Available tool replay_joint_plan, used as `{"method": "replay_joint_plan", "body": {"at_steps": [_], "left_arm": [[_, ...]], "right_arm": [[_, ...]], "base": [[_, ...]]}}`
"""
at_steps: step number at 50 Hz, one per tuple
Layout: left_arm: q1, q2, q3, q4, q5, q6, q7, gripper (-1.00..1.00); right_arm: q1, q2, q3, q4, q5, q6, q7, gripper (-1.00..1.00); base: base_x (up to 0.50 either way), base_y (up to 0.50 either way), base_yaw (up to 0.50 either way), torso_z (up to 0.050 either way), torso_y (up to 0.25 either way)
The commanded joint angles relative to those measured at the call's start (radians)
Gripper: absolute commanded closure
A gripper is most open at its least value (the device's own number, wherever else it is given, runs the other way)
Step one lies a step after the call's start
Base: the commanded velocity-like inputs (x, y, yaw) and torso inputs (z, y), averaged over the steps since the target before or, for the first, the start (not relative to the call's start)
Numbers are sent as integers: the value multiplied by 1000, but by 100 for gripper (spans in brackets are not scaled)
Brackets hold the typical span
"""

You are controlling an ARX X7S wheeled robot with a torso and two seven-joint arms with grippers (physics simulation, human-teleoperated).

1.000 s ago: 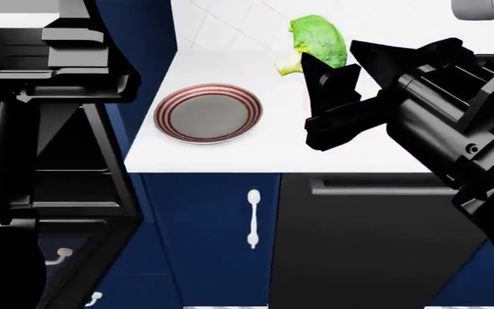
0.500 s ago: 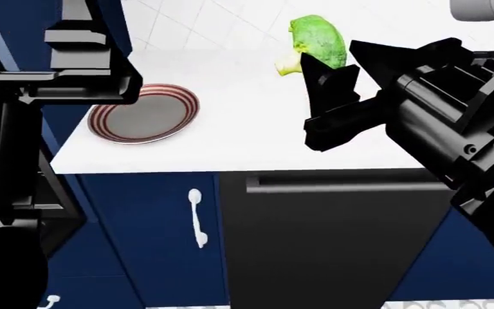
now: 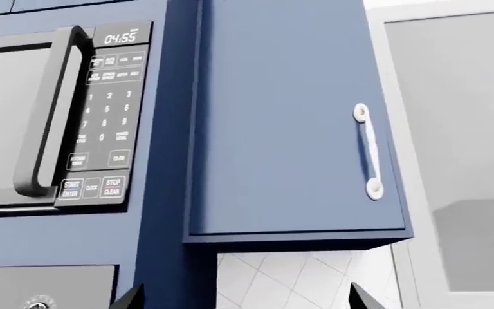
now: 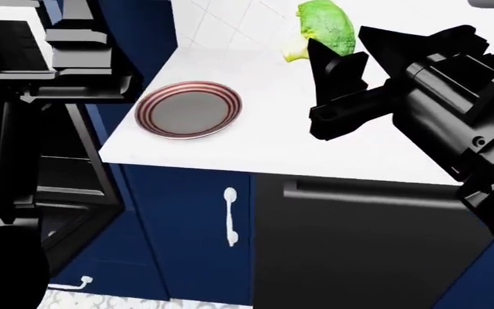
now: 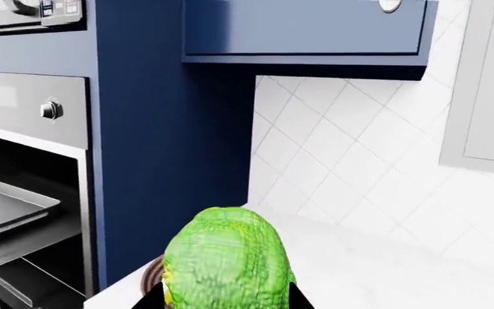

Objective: Pick the broccoli from the top rack in the oven and place it on the plate on the counter.

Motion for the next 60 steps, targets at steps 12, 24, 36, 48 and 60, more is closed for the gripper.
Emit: {"method": "replay_joint_plan", "body": {"at_steps": [12, 24, 36, 48, 60], "left_arm": [[11, -8, 7, -1, 6, 18, -2, -100], [11, -10, 15, -3, 10, 24, -5, -100], [5, -13, 20, -3, 2, 25, -9, -100], [5, -18, 22, -4, 2, 32, -12, -100], [1, -19, 22, 0, -8, 39, -19, -100]], "right_arm": [[-3, 1, -5, -7, -16, -4, -20, 100], [-7, 6, -8, -10, -13, -9, -24, 100], [-4, 12, -14, 7, -17, -17, -3, 100], [-9, 16, -26, 9, -8, -22, 21, 100], [-24, 11, -42, -23, 12, -22, 16, 100]], "base": [[64, 9, 500, 0, 0], [71, 15, 500, 0, 1], [39, 25, 250, 0, 0], [428, -138, 0, 0, 1], [524, -133, 0, 0, 1]]}}
